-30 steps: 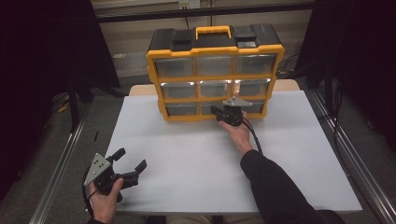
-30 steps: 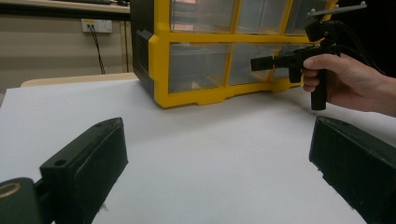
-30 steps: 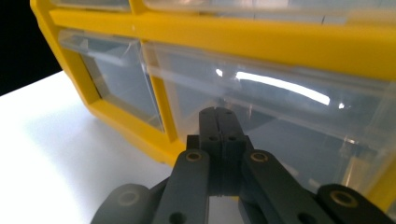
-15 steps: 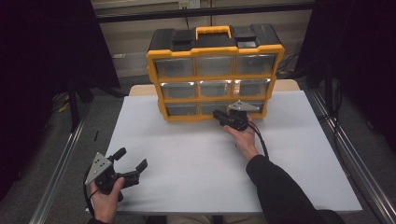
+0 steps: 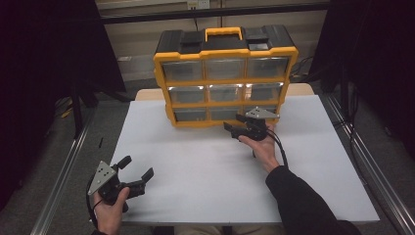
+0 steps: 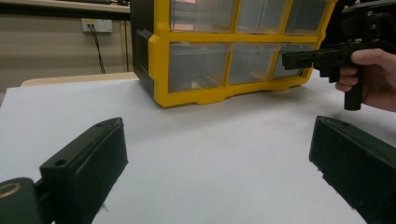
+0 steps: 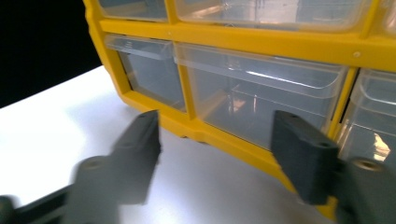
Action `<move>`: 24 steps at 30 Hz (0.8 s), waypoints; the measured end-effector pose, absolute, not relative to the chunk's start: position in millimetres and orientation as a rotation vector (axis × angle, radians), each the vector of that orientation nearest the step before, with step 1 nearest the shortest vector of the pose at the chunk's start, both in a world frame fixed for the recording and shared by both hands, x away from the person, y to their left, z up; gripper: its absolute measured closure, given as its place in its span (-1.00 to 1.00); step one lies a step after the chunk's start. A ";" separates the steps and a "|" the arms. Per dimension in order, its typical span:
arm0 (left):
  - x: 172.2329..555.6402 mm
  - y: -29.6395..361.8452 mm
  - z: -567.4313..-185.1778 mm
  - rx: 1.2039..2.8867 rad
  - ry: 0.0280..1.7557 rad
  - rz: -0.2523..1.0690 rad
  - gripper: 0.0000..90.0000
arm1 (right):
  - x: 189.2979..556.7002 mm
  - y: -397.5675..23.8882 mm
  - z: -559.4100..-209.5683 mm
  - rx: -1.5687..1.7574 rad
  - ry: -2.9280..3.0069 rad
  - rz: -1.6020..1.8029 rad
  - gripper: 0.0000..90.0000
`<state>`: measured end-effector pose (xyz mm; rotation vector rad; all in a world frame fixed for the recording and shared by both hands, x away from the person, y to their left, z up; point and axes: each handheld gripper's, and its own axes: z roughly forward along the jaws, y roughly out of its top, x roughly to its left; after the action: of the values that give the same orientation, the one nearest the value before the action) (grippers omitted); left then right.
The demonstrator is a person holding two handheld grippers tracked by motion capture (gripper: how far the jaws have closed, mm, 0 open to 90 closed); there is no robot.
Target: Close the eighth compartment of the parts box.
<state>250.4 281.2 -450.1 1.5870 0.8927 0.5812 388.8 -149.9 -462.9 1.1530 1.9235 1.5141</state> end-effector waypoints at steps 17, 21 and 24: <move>250.7 281.7 -451.0 1.596 0.896 0.566 -0.91 | 355.6 -187.2 -459.9 1.209 1.929 1.502 -0.97; 250.9 282.6 -451.2 1.600 0.895 0.574 -0.91 | 346.3 -195.7 -457.4 1.217 1.893 1.509 -0.96; 251.1 282.9 -451.7 1.601 0.898 0.572 -0.91 | 337.3 -200.1 -456.6 1.214 1.903 1.474 -0.96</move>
<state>251.1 282.9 -451.7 1.6005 0.8978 0.5720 337.3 -200.1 -456.6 1.2139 1.9028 1.4742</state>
